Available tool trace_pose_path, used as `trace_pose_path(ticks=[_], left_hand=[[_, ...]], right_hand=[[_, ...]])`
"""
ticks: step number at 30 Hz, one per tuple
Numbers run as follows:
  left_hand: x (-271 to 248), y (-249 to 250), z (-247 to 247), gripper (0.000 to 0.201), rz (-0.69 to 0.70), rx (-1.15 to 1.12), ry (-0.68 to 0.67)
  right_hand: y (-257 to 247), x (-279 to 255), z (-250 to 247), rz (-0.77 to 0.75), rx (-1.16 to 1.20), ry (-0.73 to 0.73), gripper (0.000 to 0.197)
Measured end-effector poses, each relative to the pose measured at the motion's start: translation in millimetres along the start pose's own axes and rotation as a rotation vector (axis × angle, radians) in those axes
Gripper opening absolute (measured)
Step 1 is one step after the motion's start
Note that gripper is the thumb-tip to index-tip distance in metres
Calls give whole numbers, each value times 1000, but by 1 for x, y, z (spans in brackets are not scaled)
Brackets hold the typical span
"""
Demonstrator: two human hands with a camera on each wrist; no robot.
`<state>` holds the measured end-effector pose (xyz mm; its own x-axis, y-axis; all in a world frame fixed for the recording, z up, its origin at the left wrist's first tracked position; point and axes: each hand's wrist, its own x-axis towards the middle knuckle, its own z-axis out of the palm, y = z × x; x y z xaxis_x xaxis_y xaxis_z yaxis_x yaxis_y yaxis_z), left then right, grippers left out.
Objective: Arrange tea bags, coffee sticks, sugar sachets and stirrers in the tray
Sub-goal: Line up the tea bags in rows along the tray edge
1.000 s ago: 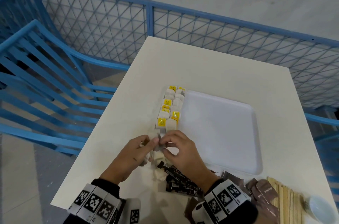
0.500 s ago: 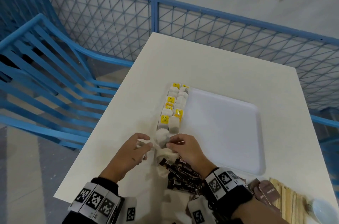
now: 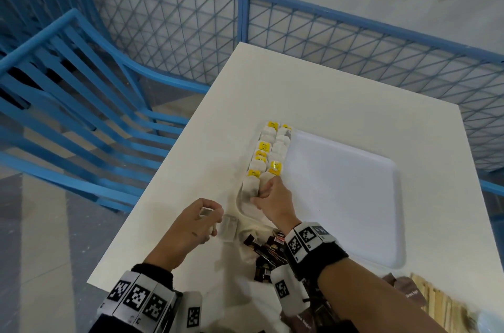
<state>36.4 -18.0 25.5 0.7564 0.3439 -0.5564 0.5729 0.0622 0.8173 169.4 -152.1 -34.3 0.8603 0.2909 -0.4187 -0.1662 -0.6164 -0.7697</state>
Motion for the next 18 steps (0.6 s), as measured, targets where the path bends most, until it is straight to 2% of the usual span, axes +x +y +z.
trace_pose_path(ticks=[5,8,11,15,18], left_hand=[[1,3,5,19,-18,-43,-50],[3,5,7,23,-4,-85,-77],[4,10,9,26,9,-148,-98],[4,22,14,25,11,-214,-112],[4,28,20,27,-11,-281,-133]], right_hand=[[0,-5,-3,-57,-30,23,41],[-8,-18,-6,-140,-26,-7,31],[-20,-43,-9,-264,32,-145,21],[-32,-73,-15,-390,100,-351,25],[-32,-78,-15,-410,41,-338,34]])
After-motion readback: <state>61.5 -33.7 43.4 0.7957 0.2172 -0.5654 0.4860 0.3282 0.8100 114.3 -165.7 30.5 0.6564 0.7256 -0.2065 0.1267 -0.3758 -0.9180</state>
